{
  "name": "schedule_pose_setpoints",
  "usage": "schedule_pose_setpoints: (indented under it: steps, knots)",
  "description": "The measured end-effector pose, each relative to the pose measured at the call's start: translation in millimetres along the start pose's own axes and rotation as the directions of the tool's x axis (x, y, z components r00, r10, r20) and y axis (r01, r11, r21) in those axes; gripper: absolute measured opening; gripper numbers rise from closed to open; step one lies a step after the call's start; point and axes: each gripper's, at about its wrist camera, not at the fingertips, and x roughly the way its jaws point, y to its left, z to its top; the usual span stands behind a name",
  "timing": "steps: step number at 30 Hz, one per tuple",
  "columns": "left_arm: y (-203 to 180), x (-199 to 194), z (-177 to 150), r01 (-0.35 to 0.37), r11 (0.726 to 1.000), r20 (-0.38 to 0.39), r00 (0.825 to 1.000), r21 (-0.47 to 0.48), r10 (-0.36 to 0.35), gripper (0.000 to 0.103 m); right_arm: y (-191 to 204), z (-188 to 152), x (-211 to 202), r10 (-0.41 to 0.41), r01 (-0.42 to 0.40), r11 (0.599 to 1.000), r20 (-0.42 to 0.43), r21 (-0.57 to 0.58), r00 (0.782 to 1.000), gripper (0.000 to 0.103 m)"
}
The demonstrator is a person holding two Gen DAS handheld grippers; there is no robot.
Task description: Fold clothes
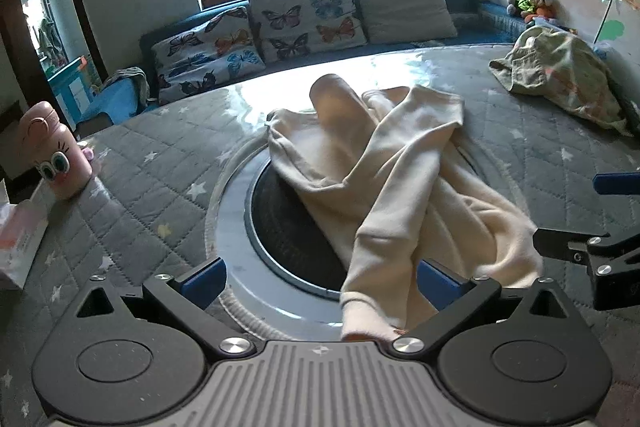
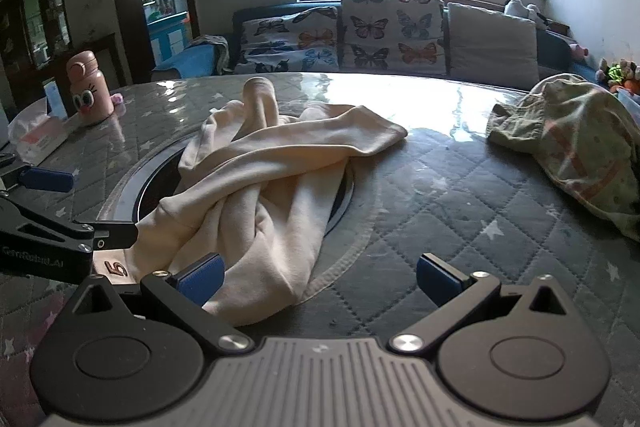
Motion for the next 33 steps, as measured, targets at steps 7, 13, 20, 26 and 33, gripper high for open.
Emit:
schedule_pose_setpoints:
  steps: [7,13,20,26,33]
  knots:
    - [-26,21,30,0.050,0.994,0.035,0.998,0.098,-0.053,0.093,-9,9,4,-0.006,0.006,1.000,0.001,0.006,1.000,0.103]
    - [-49,40,57,0.091,0.979,0.061,0.993,0.184,-0.104,0.081,-28,12,18,-0.037,0.038,0.999,-0.025,0.034,0.999,0.103]
    - [-85,75,80,0.127,0.949,0.067,0.986,0.288,-0.152,0.075,-48,13,29,-0.047,0.050,0.996,-0.040,0.069,0.998,0.103]
    - [-102,110,90,0.133,0.929,0.036,0.987,0.345,-0.154,0.044,-59,16,34,-0.050,0.053,0.995,-0.042,0.083,0.998,0.103]
    - [-74,98,88,0.133,0.953,0.072,0.985,0.270,-0.158,0.008,-62,21,36,-0.052,0.054,0.996,-0.037,0.075,0.998,0.102]
